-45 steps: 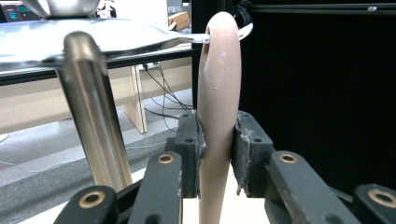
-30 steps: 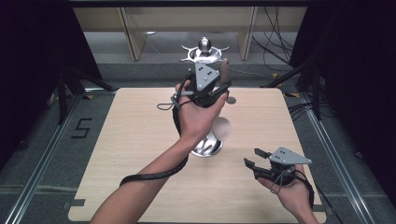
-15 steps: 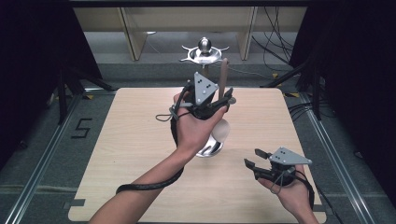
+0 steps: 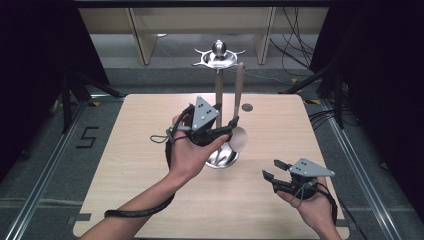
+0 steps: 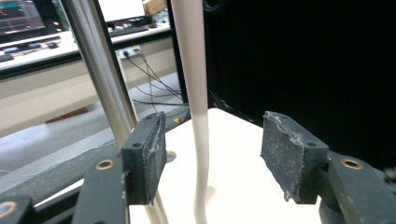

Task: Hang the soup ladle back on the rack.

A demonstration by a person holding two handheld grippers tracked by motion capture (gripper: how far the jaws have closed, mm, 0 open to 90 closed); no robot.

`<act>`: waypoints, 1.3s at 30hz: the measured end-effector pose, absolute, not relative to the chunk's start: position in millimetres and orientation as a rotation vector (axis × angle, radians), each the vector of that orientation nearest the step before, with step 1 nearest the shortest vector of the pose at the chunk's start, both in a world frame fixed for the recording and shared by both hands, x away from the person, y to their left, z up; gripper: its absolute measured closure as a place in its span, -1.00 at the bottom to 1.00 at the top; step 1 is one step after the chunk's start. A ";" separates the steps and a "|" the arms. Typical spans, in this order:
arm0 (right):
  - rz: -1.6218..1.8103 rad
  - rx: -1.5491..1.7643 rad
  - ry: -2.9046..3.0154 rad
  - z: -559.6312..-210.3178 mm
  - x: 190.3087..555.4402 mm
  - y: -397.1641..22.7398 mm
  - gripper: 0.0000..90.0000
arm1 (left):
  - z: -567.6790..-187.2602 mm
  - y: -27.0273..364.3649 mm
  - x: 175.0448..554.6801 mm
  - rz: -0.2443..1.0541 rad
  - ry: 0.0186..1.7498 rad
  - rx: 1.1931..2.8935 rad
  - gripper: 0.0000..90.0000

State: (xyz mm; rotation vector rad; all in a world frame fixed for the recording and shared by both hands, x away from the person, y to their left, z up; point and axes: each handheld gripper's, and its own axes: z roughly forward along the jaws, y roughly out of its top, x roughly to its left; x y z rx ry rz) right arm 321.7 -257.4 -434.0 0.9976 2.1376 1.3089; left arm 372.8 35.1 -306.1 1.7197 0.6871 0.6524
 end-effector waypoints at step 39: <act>1.304 1.038 2.155 -441.3 320.8 -262.5 -0.10 | -471.9 220.6 338.2 0.521 0.931 1.863 -0.26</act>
